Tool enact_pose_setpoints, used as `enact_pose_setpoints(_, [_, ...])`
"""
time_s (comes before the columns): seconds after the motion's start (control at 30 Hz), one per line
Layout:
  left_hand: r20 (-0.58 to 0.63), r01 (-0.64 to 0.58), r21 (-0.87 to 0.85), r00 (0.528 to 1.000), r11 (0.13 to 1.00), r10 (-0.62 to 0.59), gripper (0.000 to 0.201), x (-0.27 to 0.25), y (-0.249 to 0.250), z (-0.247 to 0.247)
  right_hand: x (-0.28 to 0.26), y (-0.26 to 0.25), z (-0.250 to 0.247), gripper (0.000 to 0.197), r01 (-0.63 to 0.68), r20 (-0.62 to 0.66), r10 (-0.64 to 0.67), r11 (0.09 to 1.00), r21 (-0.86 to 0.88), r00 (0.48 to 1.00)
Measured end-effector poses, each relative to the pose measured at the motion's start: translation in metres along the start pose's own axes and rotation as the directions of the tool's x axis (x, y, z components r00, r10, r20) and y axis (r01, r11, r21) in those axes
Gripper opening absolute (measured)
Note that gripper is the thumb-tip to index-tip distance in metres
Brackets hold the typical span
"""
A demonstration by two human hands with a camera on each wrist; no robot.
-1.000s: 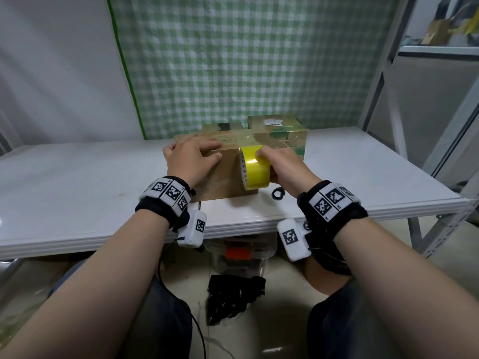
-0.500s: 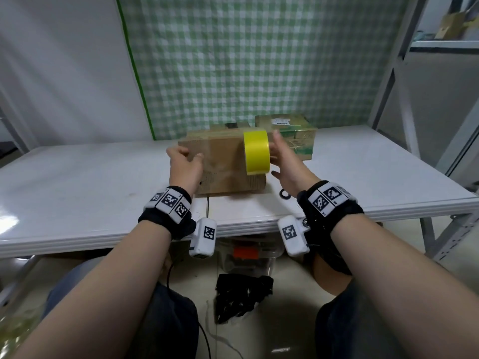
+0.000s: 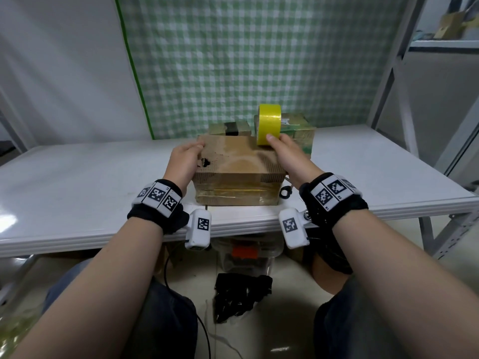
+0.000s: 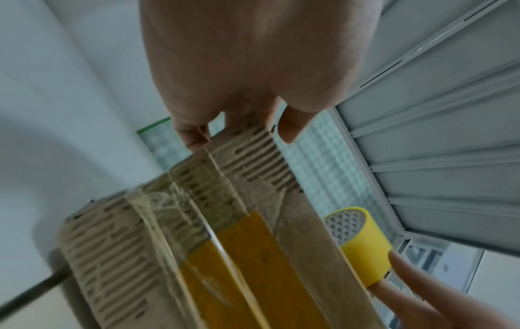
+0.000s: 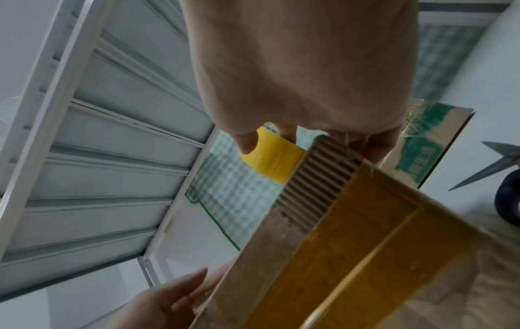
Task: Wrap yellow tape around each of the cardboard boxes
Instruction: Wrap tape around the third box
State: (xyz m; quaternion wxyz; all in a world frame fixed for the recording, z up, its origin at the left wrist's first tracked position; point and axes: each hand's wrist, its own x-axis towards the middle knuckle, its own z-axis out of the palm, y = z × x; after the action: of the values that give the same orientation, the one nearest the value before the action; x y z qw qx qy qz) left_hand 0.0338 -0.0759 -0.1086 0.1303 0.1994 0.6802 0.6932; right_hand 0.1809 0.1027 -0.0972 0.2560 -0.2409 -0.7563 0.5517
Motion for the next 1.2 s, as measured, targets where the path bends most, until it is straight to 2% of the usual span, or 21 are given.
enact_pose_setpoints(0.1, [-0.005,0.037,0.01,0.999,0.999,-0.037,0.022,0.001,-0.002,-0.001,0.004,0.002,0.002,0.05,-0.006,0.006,0.006,0.999,-0.033,1.0])
enact_pose_setpoints(0.27, [-0.002,0.029,0.049,1.0,0.998,-0.029,0.031,-0.001,-0.008,-0.002,0.007,0.003,0.006,0.049,-0.013,0.017,0.013,0.999,-0.043,1.0])
enact_pose_setpoints(0.4, [-0.062,0.111,-0.119,0.991,0.987,-0.119,0.032,-0.004,-0.006,-0.007,0.01,0.004,0.008,0.05,-0.036,0.008,0.036,0.999,-0.011,0.999])
enact_pose_setpoints(0.47, [-0.047,0.128,-0.116,0.99,0.985,-0.134,0.031,-0.002,-0.008,-0.007,0.01,0.004,0.007,0.051,-0.037,0.005,0.037,0.999,-0.003,0.999])
enact_pose_setpoints(0.6, [-0.011,0.088,-0.034,0.996,0.996,-0.089,0.033,-0.002,-0.015,-0.003,0.009,0.005,0.009,0.051,-0.041,0.014,0.041,0.999,-0.015,0.999])
enact_pose_setpoints(0.77, [-0.036,0.085,-0.003,0.996,0.996,-0.085,0.033,-0.003,-0.014,-0.002,0.009,0.006,0.009,0.05,-0.025,0.019,0.026,0.999,-0.038,0.999])
enact_pose_setpoints(0.87, [-0.063,-0.011,0.157,0.998,0.987,0.021,0.031,-0.006,-0.008,0.003,0.012,0.006,0.009,0.052,-0.03,-0.017,0.029,0.998,-0.057,0.999])
enact_pose_setpoints(0.93, [-0.045,-0.163,0.404,0.979,0.9,0.197,0.029,-0.008,-0.002,0.009,0.015,0.004,0.006,0.049,-0.006,-0.057,0.001,0.997,-0.074,0.998])
enact_pose_setpoints(1.0, [0.122,-0.318,0.605,0.943,0.73,0.31,0.032,-0.013,0.005,0.018,0.014,0.002,0.004,0.037,0.029,-0.063,-0.034,0.996,-0.083,0.997])
enact_pose_setpoints(1.07, [0.299,-0.391,0.66,0.92,0.641,0.253,0.041,-0.019,0.008,0.028,0.017,0.003,0.005,0.031,0.057,-0.065,-0.065,0.992,-0.116,0.996])
enact_pose_setpoints(1.1, [0.341,-0.401,0.69,0.914,0.602,0.219,0.044,-0.02,0.008,0.033,0.017,0.002,0.006,0.03,0.073,-0.063,-0.082,0.987,-0.141,0.995])
enact_pose_setpoints(1.17, [0.361,-0.409,0.75,0.912,0.519,0.195,0.049,-0.019,0.005,0.037,0.019,0.004,0.008,0.028,0.098,-0.072,-0.113,0.979,-0.18,0.991])
enact_pose_setpoints(1.2, [0.356,-0.404,0.763,0.914,0.504,0.193,0.049,-0.018,0.003,0.038,0.02,0.004,0.008,0.026,0.104,-0.079,-0.121,0.976,-0.193,0.99])
